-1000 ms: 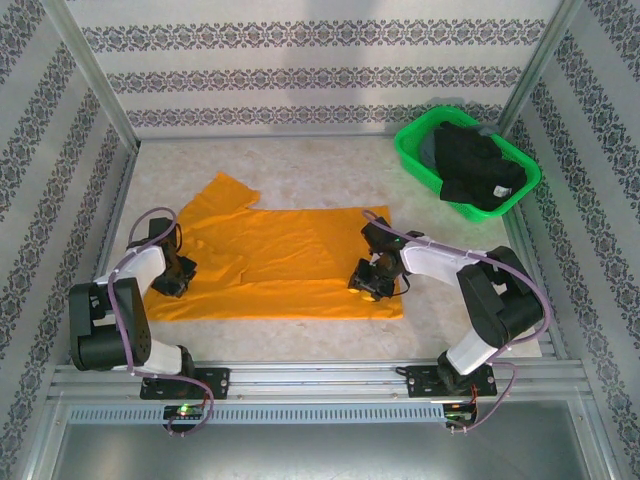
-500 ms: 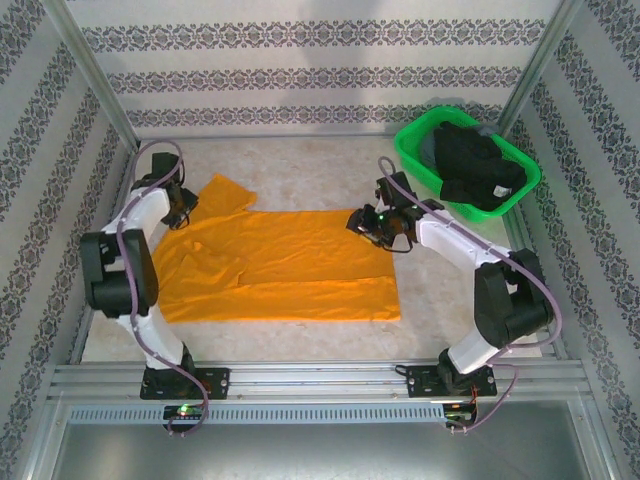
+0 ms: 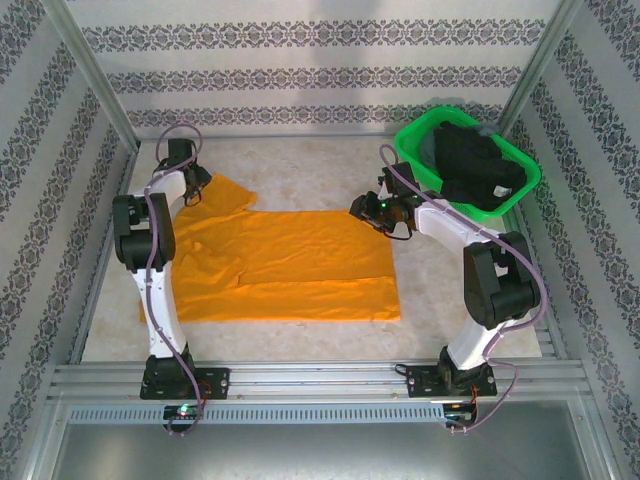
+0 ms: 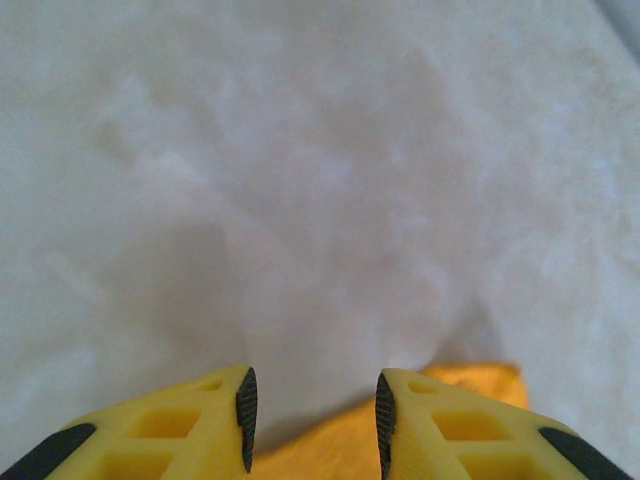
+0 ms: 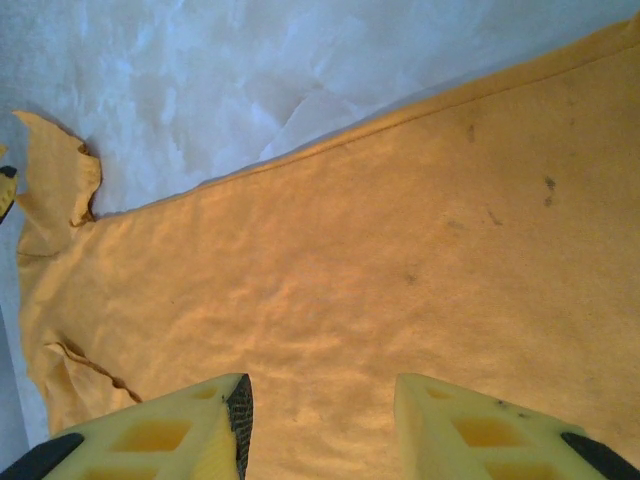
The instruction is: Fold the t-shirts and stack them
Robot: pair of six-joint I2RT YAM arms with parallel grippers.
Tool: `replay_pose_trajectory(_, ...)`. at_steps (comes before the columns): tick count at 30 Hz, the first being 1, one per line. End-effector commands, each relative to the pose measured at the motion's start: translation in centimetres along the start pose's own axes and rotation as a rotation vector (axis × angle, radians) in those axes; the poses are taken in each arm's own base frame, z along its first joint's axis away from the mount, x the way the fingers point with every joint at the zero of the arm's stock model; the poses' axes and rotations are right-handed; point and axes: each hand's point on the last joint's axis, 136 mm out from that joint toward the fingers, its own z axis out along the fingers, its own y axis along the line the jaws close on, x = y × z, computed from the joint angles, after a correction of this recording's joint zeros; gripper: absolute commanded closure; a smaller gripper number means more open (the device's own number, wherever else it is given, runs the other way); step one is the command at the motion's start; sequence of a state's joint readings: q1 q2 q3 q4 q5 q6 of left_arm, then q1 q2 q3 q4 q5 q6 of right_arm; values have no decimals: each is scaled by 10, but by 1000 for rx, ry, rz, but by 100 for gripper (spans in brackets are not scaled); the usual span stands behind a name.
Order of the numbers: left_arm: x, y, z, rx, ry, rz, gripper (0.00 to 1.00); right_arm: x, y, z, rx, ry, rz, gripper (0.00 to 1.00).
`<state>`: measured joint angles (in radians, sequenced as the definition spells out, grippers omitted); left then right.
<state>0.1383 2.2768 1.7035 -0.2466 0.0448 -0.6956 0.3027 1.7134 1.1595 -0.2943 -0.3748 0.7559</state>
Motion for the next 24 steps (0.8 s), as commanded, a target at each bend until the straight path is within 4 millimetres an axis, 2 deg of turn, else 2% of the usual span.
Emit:
replay_pose_trajectory(1, -11, -24, 7, 43, -52, 55, 61, -5, 5, -13, -21, -37, -4, 57)
replay_pose_trajectory(6, 3, -33, 19, -25, -26, 155, 52, -2, -1, -18, -19, -46, 11, 57)
replay_pose_trajectory(8, 7, -31, 23, -55, -21, 153, 50, -3, -4, -19, -24, -48, 18, 57)
replay_pose_trajectory(14, 19, -29, 28, -165, 68, 170, 51, -5, -3, -22, -41, -52, 26, 57)
replay_pose_trajectory(18, 34, -16, 27, -302, 154, 216, 52, -10, -4, -20, -55, -49, 36, 57)
replay_pose_trajectory(24, 44, -9, 22, -370, 219, 240, 56, -17, -3, -21, -64, -59, 36, 57)
